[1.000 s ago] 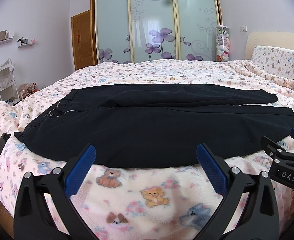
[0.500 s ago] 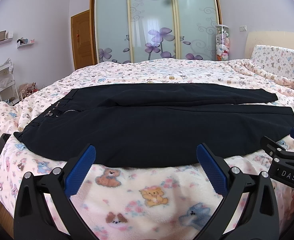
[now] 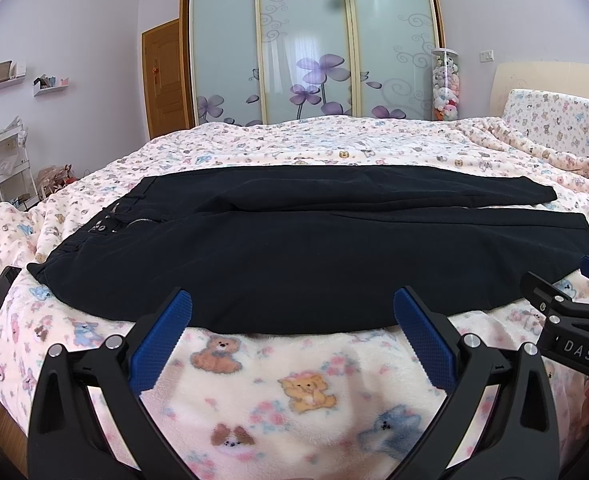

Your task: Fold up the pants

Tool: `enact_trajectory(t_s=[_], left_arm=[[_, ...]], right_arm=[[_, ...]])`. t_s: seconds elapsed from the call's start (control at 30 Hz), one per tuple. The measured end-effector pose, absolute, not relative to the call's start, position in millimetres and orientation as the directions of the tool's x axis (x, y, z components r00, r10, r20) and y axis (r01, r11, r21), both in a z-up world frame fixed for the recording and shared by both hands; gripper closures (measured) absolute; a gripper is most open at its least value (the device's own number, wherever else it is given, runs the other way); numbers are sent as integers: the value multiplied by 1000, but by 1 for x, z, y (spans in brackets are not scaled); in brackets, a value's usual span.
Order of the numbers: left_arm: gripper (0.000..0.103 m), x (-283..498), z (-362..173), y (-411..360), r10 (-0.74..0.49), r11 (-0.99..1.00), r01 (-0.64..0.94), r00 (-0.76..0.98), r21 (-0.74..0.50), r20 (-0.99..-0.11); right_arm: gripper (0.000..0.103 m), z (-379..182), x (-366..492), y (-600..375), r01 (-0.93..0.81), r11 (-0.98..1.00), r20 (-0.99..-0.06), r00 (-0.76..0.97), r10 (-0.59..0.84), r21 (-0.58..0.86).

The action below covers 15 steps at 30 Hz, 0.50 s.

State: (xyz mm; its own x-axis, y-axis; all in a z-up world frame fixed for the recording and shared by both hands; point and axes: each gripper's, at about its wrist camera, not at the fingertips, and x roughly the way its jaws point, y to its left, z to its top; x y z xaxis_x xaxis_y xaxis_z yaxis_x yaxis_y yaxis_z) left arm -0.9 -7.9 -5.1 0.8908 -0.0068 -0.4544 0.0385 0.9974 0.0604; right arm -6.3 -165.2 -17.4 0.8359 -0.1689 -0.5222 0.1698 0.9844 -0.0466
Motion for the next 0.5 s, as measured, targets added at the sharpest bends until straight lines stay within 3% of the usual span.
enact_trajectory(t_s=[0.3,0.5], left_arm=[[2,-7,-9,-12,-6,998,35,884,53,-467],[2,2,8,-1,29,996,12,886,86,-462]], right_arm=[[1,-13,-10,-165,161,987,-524,840,-142,-10],[1,4,-8,-176,12,995,-512,858,41,99]])
